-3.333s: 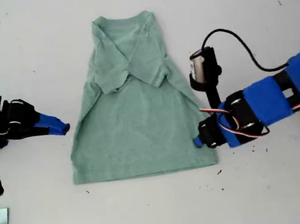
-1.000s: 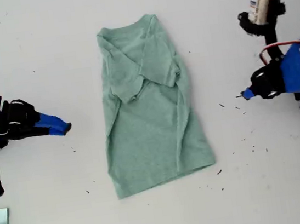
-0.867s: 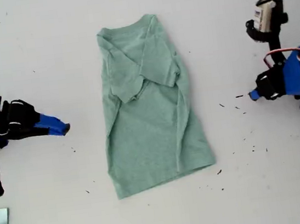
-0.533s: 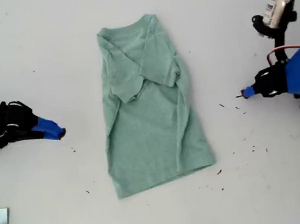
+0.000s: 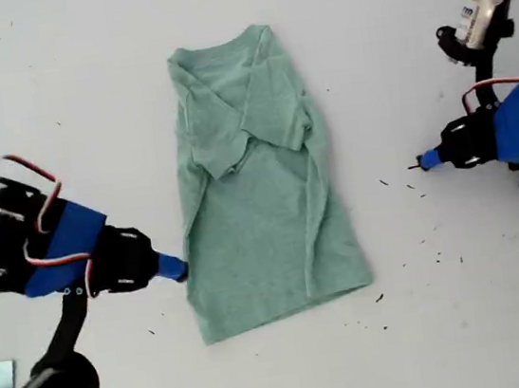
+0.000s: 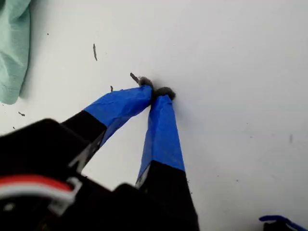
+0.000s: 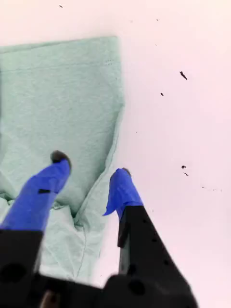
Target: Fold t shirt
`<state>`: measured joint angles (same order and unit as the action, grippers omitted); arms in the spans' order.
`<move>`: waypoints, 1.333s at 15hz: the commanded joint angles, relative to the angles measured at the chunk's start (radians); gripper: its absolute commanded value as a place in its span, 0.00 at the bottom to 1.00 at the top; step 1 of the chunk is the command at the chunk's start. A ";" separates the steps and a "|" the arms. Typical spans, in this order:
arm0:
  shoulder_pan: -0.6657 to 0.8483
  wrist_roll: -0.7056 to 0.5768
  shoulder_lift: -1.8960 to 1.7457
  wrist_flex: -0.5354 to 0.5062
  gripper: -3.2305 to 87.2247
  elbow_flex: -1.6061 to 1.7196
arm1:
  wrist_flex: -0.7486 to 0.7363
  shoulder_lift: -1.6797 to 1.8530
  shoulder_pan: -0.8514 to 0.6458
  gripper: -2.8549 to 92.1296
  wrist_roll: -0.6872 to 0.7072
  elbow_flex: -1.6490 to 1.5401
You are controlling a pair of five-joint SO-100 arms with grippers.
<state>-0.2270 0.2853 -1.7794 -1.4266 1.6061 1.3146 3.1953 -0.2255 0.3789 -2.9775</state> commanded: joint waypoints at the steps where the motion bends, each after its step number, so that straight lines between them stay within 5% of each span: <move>1: 0.008 -0.029 0.034 0.052 0.30 -0.048 | -0.020 0.003 -0.009 0.06 -0.009 0.017; 7: 0.018 -0.025 0.190 0.422 0.28 0.261 | -0.003 0.011 0.020 0.06 -0.021 0.028; 9: 0.014 0.005 0.236 0.546 0.12 0.379 | 0.020 0.041 0.035 0.06 -0.032 0.028; 10: 0.006 0.002 0.225 0.543 0.03 0.364 | 0.026 0.057 0.038 0.06 -0.035 0.025; 12: -0.020 0.028 0.199 0.314 0.03 0.147 | 0.034 0.072 0.044 0.06 -0.041 0.023; 16: -0.002 -0.032 0.195 0.031 0.03 -0.319 | 0.057 0.123 0.051 0.06 -0.046 0.025; 20: 0.069 -0.199 0.383 0.057 0.03 -0.531 | 0.075 0.160 0.069 0.06 -0.064 0.020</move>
<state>-0.2010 0.1427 -1.4404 -1.3883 1.1980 1.3760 3.3425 -0.1687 0.3267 -2.9805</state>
